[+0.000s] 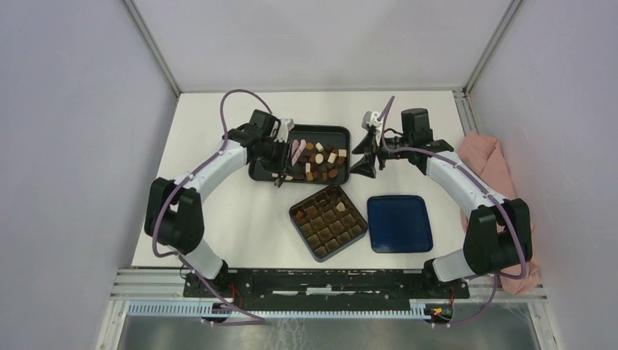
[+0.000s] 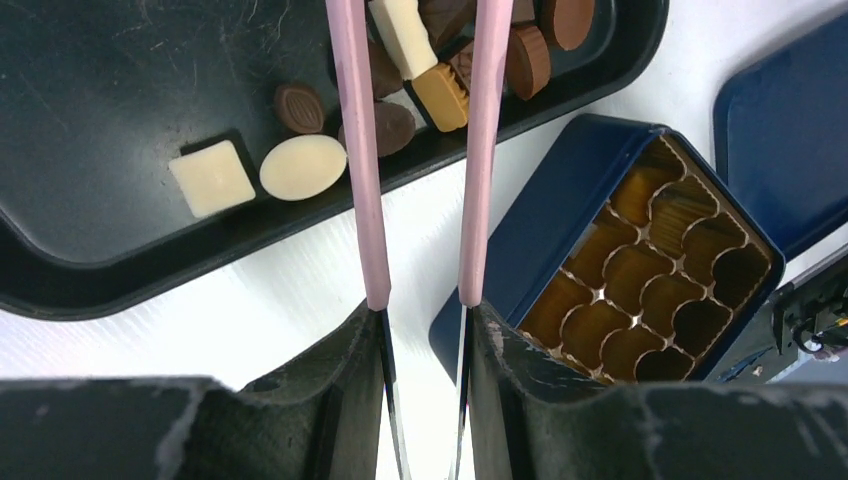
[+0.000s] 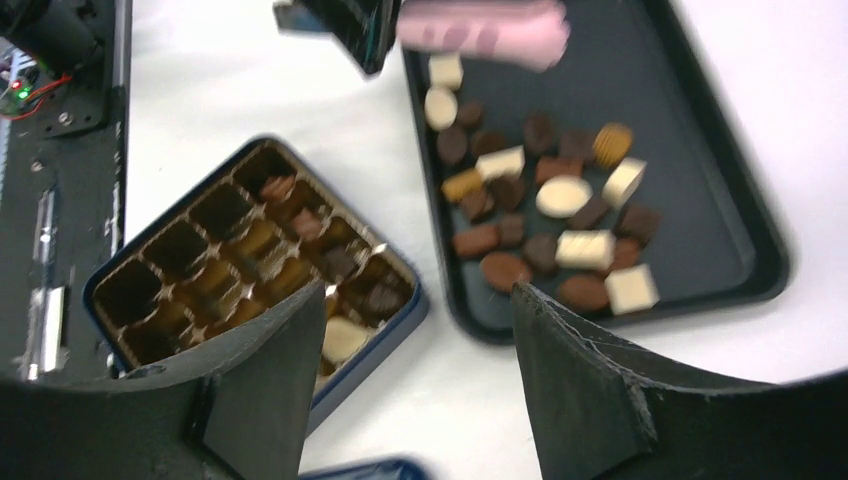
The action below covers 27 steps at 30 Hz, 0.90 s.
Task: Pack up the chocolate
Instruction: Pick up the fake chocolate from the plate.
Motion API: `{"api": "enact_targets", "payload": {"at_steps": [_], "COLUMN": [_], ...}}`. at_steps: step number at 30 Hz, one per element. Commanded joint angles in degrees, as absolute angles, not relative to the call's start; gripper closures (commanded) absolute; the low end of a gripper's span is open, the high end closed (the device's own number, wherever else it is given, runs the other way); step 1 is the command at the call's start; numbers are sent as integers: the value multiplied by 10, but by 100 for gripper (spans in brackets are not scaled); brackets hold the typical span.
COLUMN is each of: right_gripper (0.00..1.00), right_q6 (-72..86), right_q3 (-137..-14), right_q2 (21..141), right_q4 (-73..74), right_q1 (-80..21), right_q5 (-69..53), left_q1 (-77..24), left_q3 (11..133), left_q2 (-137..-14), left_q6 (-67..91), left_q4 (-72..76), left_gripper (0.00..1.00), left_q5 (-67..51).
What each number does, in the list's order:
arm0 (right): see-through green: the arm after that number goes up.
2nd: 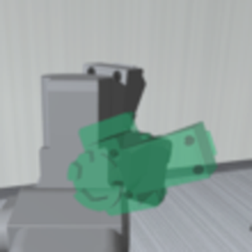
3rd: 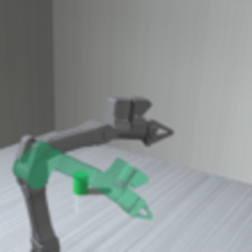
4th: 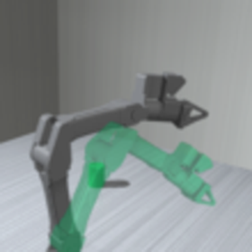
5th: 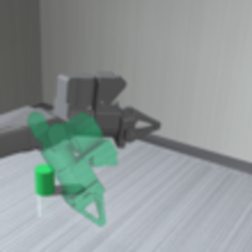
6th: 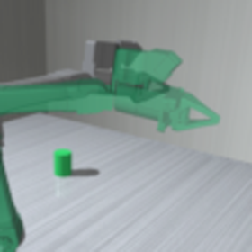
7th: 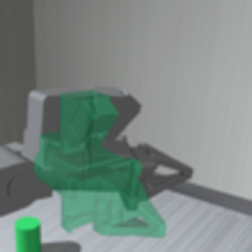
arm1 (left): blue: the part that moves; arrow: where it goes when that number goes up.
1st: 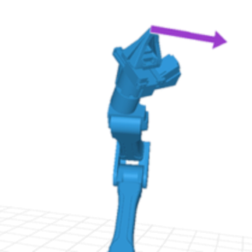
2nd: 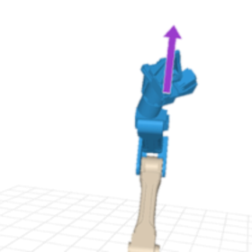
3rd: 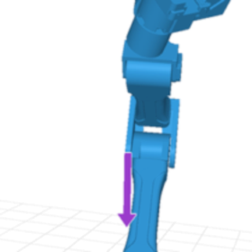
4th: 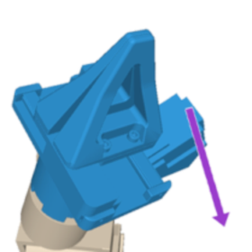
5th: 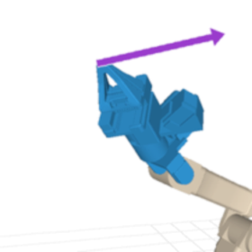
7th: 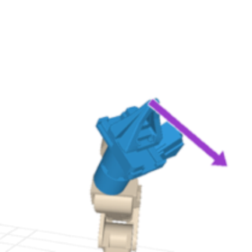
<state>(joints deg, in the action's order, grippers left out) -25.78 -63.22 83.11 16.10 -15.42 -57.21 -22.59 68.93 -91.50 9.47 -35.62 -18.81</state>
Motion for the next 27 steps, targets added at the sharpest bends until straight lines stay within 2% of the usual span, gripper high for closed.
{"api": "enact_targets", "payload": {"at_steps": [1, 13, 27], "right_gripper": [27, 26, 26], "right_q6": [-296, -344, -350], "right_q3": [-581, -601, -602], "right_q2": [836, 827, 833], "right_q4": [189, 234, 240], "right_q1": [-121, -113, -113], "right_q5": [-641, -624, -638], "left_q1": [-243, -246, -246], "left_q3": [774, 982, 1086], "left_q2": [-967, -1154, -1240], "left_q6": [98, 49, 33], "left_q4": [-426, -557, -610], "left_gripper": [61, 61, 59], "left_q5": [-137, -119, -105]}}
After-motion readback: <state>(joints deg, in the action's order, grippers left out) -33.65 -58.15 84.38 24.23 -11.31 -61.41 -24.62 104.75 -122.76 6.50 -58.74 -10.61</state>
